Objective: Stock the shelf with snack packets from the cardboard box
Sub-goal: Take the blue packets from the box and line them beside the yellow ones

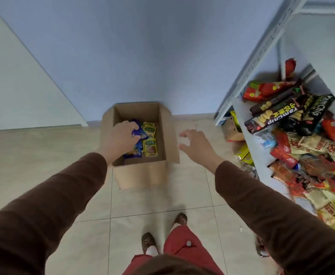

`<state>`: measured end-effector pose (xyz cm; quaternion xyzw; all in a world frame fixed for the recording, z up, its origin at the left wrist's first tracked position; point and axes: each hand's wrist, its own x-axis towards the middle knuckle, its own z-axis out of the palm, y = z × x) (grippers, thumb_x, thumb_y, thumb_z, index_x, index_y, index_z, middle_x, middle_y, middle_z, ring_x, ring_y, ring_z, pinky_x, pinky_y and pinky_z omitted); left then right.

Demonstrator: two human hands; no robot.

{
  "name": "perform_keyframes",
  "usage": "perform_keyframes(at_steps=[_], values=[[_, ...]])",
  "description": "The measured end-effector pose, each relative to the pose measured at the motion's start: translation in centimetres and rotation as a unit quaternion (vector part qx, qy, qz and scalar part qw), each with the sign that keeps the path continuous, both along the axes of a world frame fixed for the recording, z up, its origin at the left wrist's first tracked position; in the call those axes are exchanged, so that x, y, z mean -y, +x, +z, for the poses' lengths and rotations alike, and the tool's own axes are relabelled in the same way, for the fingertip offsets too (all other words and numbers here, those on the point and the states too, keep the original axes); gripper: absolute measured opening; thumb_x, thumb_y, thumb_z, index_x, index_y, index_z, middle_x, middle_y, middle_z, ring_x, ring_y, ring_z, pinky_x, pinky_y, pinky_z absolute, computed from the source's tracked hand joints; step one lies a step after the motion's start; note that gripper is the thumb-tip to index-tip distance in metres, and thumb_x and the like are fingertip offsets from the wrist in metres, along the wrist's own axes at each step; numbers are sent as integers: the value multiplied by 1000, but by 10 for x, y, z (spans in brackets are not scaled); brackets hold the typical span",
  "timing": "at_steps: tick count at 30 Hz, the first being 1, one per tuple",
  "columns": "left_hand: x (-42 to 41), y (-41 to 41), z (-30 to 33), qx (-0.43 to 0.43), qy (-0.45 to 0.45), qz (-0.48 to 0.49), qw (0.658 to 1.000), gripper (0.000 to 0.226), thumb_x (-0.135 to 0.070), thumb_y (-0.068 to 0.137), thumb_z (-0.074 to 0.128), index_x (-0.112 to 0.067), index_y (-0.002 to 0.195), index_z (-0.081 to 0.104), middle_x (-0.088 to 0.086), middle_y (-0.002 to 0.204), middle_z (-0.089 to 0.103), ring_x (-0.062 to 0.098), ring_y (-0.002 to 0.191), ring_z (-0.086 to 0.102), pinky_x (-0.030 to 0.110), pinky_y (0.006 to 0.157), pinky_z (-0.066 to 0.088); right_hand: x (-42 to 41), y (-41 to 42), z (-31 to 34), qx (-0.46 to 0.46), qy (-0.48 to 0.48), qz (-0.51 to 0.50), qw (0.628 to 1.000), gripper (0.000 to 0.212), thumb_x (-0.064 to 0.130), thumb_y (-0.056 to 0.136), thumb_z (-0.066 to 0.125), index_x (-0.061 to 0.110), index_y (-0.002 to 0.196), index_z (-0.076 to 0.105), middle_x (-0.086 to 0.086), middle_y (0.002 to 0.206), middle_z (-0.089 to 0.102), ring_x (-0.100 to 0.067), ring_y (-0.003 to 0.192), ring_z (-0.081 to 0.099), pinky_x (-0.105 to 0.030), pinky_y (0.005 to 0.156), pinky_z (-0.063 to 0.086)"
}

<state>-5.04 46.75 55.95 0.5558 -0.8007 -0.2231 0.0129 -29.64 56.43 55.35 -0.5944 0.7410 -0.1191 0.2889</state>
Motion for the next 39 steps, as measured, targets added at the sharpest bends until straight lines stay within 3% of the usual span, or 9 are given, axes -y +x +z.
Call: perform_keyframes(at_steps=[3,8,15,22,27,30,32,36,39], values=[[27,20,-35,8,36,21,999,38,-23,96,62,-12,132,59,12,129,60,30,117,56,38,97,43,38,15,-34,30,32,-9,999,42,34,96,61,18,135,57,-5,132,60,-27,123,52,-44,103,46],[89,39,-108,31,109,58,992,37,-24,96,61,-12,131,58,12,130,59,29,119,55,36,98,41,121,36,-110,108,93,-38,989,42,32,99,61,20,138,53,0,133,59,-14,112,54,-27,91,41],[188,47,-237,54,176,81,980,35,-30,97,59,-17,130,56,7,127,59,26,115,57,31,86,43,242,69,-253,181,176,-82,964,36,29,97,65,19,131,55,2,120,59,-15,110,58,-27,91,46],[264,54,-403,62,200,70,975,35,-35,96,62,-18,126,57,5,123,61,22,110,59,32,85,49,332,106,-443,188,258,-144,937,42,29,96,67,16,134,54,-2,126,62,-20,113,61,-37,101,51],[297,69,-518,58,212,88,972,35,-35,97,61,-19,128,55,5,124,60,21,112,59,34,88,52,371,132,-595,166,296,-176,924,51,31,92,71,11,136,51,-9,130,63,-28,111,63,-42,93,55],[307,77,-571,40,214,110,970,39,-36,98,61,-20,132,52,3,130,58,20,118,57,32,91,51,388,152,-660,156,295,-205,920,35,28,92,72,14,114,48,-6,109,61,-25,96,61,-38,78,52],[313,81,-599,21,212,118,970,38,-35,98,61,-19,132,52,3,130,58,19,117,57,29,88,50,397,168,-698,171,300,-229,910,44,30,86,76,13,114,47,-5,110,63,-26,96,62,-39,79,53],[319,83,-631,-10,203,130,970,38,-33,98,62,-20,132,51,1,129,59,17,115,59,26,86,49,405,199,-754,149,271,-291,905,97,56,64,84,12,138,39,-12,134,59,-34,122,58,-52,98,52],[322,81,-641,-19,205,140,969,44,-37,96,64,-23,135,49,-1,132,59,18,117,60,34,95,55,403,216,-763,152,254,-332,896,92,58,65,83,19,136,38,-12,132,61,-36,119,59,-54,98,51]])
